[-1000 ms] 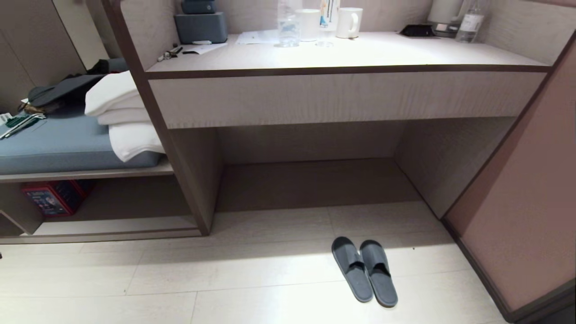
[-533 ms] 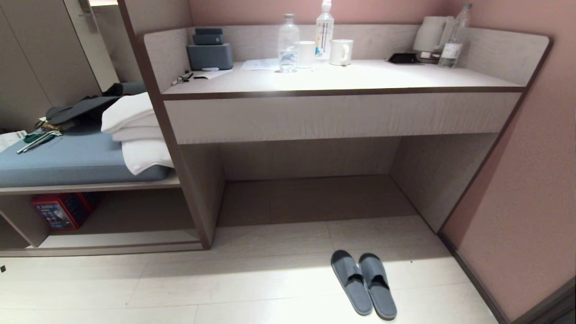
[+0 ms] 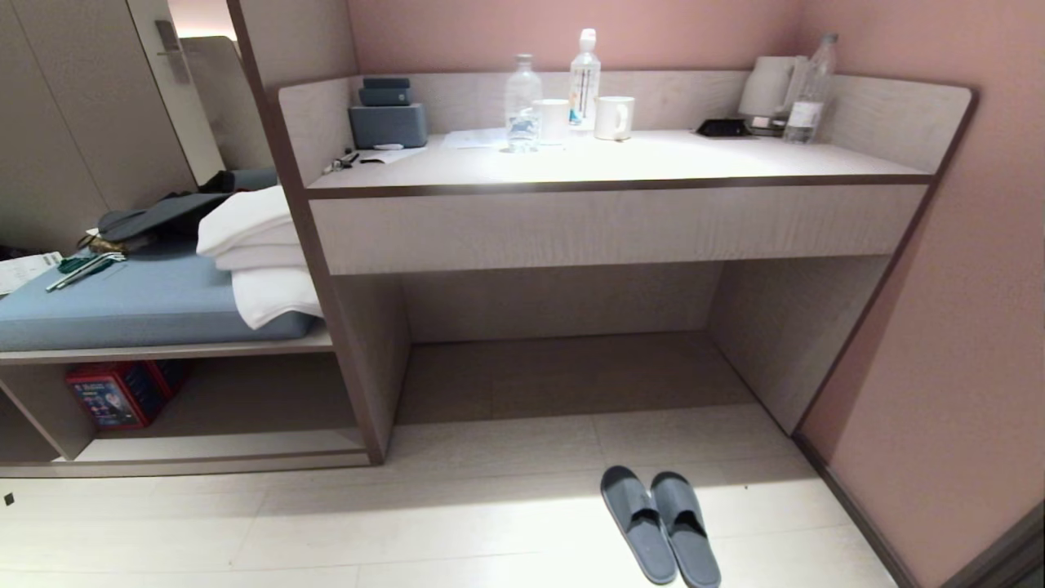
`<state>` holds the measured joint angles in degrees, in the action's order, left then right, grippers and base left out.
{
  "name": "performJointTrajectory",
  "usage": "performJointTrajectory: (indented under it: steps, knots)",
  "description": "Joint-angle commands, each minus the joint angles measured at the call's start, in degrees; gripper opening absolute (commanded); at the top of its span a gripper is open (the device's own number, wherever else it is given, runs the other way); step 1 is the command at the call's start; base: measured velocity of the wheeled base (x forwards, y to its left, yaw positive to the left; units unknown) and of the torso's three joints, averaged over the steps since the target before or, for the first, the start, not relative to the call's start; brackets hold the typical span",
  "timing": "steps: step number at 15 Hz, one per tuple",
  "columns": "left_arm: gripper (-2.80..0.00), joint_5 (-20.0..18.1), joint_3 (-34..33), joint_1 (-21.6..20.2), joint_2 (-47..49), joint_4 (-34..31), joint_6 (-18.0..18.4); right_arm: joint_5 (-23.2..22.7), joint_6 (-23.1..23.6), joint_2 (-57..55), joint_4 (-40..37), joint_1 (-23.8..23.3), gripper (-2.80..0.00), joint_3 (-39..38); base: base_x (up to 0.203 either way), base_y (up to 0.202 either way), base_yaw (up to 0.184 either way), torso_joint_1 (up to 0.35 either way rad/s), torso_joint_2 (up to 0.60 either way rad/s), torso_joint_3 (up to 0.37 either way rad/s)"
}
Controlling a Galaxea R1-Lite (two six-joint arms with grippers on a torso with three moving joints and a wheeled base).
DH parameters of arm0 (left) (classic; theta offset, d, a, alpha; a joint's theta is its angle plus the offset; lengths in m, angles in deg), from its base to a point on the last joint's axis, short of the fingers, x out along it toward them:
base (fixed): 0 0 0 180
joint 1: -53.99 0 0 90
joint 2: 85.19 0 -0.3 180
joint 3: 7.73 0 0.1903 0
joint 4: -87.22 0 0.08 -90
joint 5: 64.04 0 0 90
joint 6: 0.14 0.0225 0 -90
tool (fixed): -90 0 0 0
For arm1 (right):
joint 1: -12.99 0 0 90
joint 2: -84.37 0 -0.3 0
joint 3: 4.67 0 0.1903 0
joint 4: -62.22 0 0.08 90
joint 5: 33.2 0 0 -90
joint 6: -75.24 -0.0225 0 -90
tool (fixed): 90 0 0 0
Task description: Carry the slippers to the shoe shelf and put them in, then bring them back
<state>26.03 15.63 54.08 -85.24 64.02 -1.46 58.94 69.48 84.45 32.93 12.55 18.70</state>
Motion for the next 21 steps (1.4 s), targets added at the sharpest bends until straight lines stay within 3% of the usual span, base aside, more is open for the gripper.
performJointTrajectory:
  steps: [1,21]
  knots:
    - [-2.80,0.01,0.00,-0.01,-0.04,0.02,0.00,0.02,-0.04,-0.03,-0.05,0.00,-2.80,0.00,0.000,0.000,0.000,0.000,0.00,0.000]
    - [-2.80,0.01,0.00,-0.01,-0.04,0.02,-0.09,0.06,-0.13,-0.07,-0.05,0.00,-2.80,0.00,0.000,0.183,-0.001,0.002,0.00,0.004]
